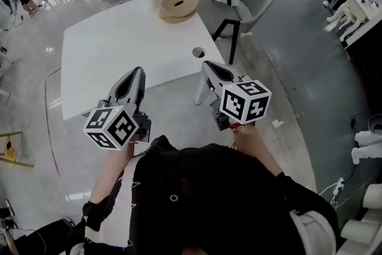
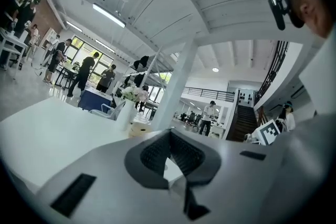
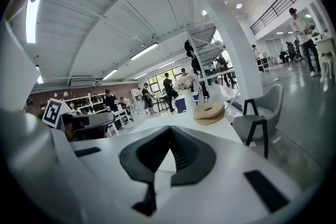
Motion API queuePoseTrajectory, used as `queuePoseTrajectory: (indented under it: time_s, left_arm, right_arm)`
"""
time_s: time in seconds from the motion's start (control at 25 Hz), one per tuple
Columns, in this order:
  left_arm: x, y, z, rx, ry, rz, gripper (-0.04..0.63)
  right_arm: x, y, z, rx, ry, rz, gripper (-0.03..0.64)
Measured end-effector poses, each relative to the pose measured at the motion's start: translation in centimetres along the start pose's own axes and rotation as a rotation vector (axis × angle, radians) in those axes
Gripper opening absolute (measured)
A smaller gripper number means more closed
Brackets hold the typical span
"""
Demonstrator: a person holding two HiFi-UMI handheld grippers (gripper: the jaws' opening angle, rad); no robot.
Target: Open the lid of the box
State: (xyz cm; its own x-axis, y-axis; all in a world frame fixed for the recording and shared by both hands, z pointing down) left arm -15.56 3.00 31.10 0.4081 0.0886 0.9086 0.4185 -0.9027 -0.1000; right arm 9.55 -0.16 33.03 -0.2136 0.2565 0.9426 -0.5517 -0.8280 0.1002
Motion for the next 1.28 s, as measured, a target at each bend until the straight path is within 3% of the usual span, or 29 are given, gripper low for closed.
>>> queuePoseTrajectory:
  time_s: [0.6,0.8,1.28]
  left_arm:
    - [3.4,0.9,-5.0,-0.055,-0.101,-0.083,0.009]
    - [2.9,3.2,-6.2,-0.063,-0.102,-0.048,0.009]
    - [0.9,11.8,-9.4,-0.181,-0.062,0.041,0.009]
  right_arm:
    - [4.0,3.8,1.7,0.068,0.081,-0.106,0.005]
    - [2.7,6.5,4.1,0.094,0.042,-0.032,0.005]
    - [-2.3,17.6,11.0,-0.048,0.003,-0.022,0.005]
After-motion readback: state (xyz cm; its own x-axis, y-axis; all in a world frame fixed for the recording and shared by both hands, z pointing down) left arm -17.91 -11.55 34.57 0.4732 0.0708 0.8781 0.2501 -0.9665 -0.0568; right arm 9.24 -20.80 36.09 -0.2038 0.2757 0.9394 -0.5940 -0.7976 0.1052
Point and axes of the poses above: the fingertips, and each gripper's own axes: y forward along the fingers, z to its right, x out of its underside, the point moved 7 cm from there along -y, backward along the fingers, and after that the axes turned 10 degrees about z, right-handed, at the moved point
